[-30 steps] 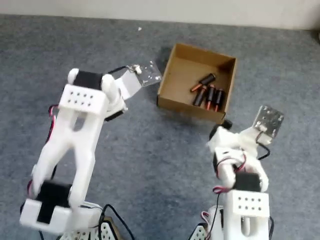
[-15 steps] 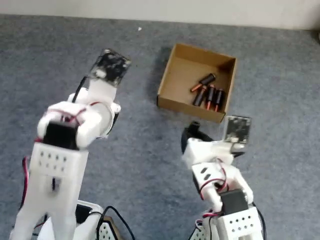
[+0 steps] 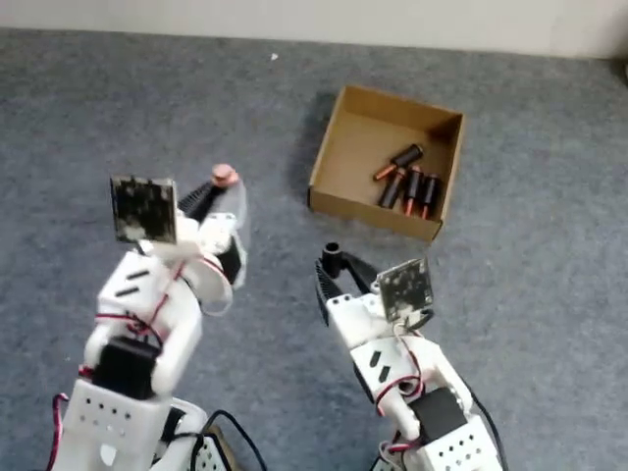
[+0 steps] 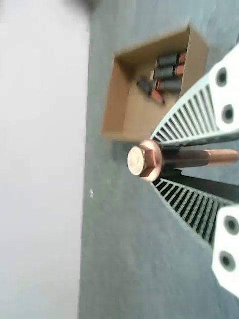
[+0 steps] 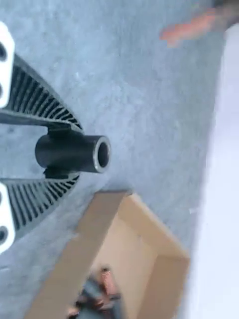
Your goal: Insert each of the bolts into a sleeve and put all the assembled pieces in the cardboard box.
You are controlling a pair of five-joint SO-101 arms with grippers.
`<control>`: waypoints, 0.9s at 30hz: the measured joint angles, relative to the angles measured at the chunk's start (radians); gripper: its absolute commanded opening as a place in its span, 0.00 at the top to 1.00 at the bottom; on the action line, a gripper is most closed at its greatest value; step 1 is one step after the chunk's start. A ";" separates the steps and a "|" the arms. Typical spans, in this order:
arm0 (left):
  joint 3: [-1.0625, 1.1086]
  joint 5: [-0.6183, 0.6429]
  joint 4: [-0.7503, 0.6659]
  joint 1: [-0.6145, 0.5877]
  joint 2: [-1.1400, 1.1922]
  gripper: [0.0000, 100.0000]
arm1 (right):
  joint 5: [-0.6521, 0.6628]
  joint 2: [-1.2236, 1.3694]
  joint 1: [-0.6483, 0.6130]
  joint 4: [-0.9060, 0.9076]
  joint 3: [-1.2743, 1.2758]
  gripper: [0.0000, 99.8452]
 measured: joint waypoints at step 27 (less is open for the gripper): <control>0.227 0.012 -0.215 0.272 -0.117 1.00 | 0.028 -0.018 -0.089 -0.002 0.000 1.00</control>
